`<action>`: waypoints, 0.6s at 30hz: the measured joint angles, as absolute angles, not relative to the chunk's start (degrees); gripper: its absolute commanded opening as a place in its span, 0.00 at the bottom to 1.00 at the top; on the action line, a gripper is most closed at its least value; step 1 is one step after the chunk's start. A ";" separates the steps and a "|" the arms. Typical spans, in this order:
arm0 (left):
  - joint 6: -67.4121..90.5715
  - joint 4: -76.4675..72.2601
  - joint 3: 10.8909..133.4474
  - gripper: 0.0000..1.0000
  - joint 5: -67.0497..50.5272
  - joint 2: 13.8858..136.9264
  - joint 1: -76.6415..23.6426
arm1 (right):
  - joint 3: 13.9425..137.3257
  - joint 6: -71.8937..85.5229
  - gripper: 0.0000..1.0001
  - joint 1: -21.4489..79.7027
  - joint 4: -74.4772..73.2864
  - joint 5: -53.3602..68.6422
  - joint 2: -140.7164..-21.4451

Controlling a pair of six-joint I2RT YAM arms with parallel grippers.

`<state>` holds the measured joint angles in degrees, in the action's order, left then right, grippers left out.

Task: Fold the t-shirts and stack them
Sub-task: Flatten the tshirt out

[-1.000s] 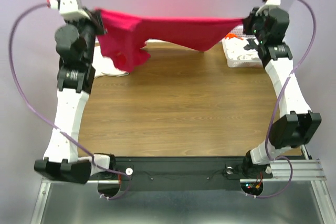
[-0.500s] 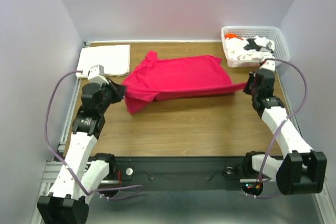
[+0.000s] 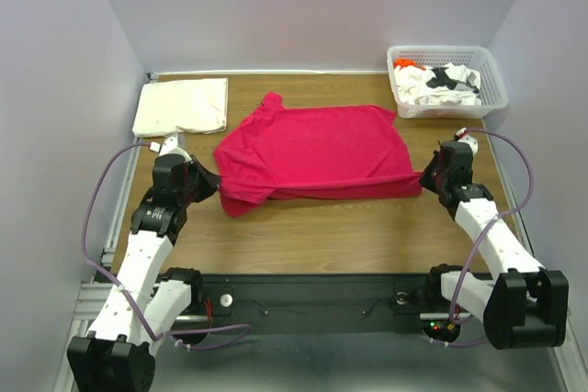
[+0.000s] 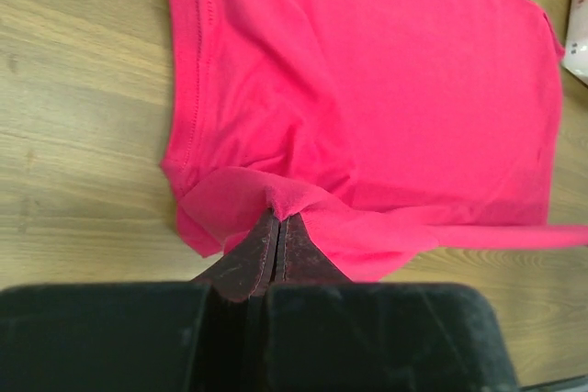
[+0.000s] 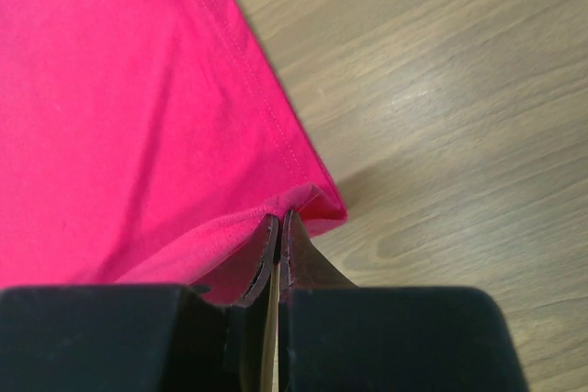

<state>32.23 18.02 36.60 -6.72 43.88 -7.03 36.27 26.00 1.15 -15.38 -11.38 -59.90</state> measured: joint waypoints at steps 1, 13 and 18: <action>32.21 18.02 36.60 0.00 -6.35 43.90 -7.01 | 36.27 26.44 0.01 1.15 -15.53 -10.96 -60.47; 27.27 18.79 47.33 0.00 3.20 53.17 -7.01 | 50.87 25.63 0.01 1.15 -19.29 -8.14 -71.92; 20.60 16.47 71.70 0.00 7.27 70.15 -4.14 | 74.70 23.79 0.01 1.21 -18.90 -6.90 -84.23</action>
<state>20.60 16.47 71.70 7.27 70.15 -4.14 74.70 23.79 1.21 -18.90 -6.90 -84.23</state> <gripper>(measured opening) 0.033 0.038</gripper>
